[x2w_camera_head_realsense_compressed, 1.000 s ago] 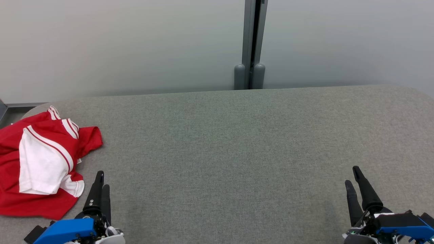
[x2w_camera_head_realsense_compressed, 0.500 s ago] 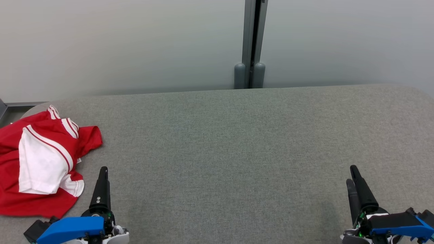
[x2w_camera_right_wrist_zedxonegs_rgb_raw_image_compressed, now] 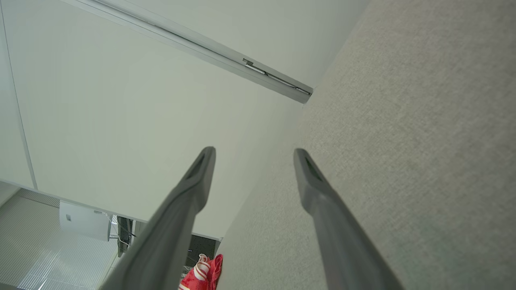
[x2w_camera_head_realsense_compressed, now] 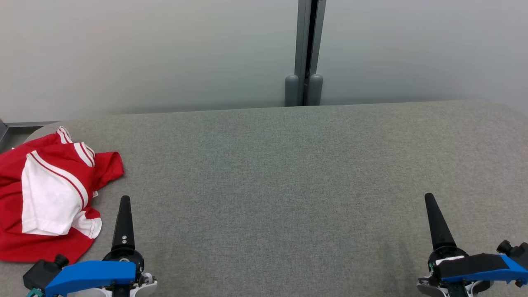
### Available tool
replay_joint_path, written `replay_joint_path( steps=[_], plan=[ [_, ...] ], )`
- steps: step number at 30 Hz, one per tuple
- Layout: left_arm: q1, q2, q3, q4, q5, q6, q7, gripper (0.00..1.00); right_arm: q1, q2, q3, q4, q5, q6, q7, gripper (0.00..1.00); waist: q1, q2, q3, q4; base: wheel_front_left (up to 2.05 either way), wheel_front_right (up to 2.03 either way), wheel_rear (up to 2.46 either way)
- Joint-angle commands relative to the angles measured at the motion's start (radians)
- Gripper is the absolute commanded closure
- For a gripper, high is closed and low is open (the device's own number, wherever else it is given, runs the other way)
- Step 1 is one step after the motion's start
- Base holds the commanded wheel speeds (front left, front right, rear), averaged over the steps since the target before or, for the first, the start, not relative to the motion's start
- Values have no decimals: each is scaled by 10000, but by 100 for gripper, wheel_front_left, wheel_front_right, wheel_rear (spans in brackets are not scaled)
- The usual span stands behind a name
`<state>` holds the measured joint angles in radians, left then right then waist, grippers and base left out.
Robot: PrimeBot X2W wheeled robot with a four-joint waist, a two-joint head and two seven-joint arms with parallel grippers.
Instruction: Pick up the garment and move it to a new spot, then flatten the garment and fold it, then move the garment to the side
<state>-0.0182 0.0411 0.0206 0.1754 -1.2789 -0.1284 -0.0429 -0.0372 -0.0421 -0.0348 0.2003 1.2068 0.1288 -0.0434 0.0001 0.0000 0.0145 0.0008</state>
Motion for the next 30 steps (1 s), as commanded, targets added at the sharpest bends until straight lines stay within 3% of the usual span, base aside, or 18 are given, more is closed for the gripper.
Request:
replay_joint_path(
  steps=[1, 7, 30],
  plan=[
    [-69, 83, -52, -250, 480, 0, -116, 0, -95, -66, 42, -267, -578, 12, -118, 0, -1, 0, 12, 6, 0, 0, 0],
    [-49, 86, -217, -486, 2002, 102, -323, 0, -51, -71, 166, -474, -1968, 14, -323, 0, -1, 0, 53, 15, 0, 0, 0],
    [176, 97, -935, -106, 5469, 323, -982, 0, 71, -87, 802, -451, -6142, 19, -983, 0, -1, 0, 80, 15, 0, 0, 0]
  ],
)
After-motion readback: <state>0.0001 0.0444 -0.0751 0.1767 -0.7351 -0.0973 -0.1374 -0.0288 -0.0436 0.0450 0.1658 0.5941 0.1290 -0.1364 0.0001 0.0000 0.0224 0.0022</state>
